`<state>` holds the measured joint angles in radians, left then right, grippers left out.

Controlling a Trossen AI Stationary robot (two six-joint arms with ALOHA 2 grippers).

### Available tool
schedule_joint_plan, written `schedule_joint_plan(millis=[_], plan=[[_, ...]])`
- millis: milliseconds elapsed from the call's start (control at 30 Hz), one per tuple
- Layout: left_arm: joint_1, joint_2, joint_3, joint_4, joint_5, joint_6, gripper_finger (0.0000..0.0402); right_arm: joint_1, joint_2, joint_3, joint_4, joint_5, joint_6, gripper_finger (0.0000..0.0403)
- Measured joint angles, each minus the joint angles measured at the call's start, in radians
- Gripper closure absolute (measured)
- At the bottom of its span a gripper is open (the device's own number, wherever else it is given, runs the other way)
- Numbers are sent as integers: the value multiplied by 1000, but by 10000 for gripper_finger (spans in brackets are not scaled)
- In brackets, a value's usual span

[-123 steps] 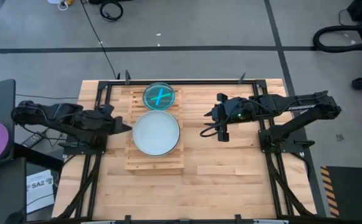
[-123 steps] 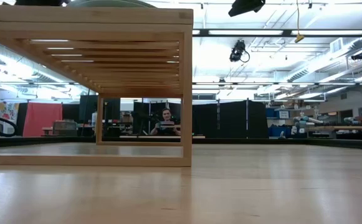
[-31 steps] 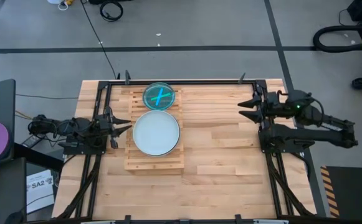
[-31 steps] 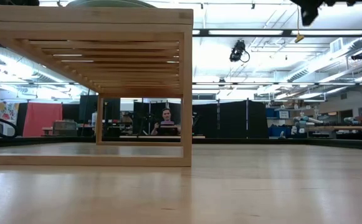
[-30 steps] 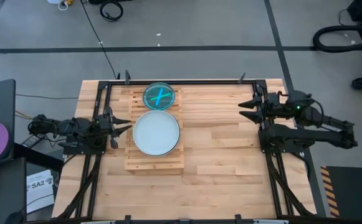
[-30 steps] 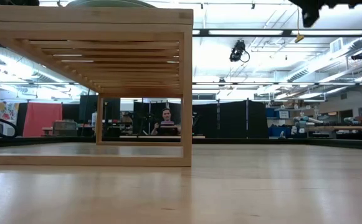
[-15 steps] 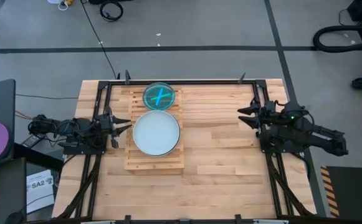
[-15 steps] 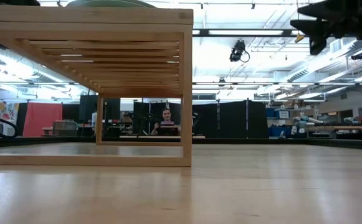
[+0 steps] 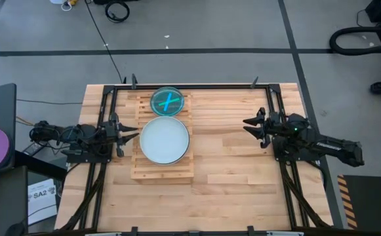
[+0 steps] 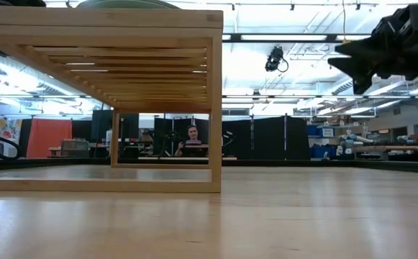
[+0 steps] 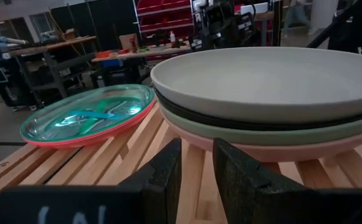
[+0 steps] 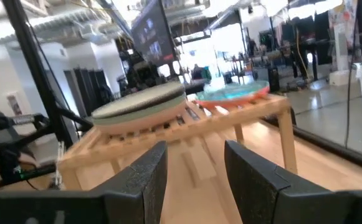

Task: Place and stack plates onto a shelf
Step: Return to Home Position

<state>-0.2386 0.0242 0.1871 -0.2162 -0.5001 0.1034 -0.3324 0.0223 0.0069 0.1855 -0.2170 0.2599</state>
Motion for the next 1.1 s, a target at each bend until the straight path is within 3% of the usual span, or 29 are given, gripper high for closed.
schedule_joint_plan(millis=[200, 367, 667, 733, 900, 1100], plan=[[0, 0, 1, -30, 12, -20, 304, 0, 6, -1, -26, 15, 2, 238], [0, 0, 1, -37, 101, -48, 304, 0, 8, -1, -29, 16, -23, 238], [0, 0, 1, -21, 105, -66, 304, 0, 8, -1, -29, 15, -27, 238], [0, 1, 0, 9, 128, -66, 304, 0, 8, -1, -29, 16, -27, 238], [0, 2, -107, 258, 212, -15, 304, 0, 8, -1, -30, 15, -32, 238], [0, 1, -149, 292, 208, -28, 304, 0, 8, -1, -30, 15, -35, 238]])
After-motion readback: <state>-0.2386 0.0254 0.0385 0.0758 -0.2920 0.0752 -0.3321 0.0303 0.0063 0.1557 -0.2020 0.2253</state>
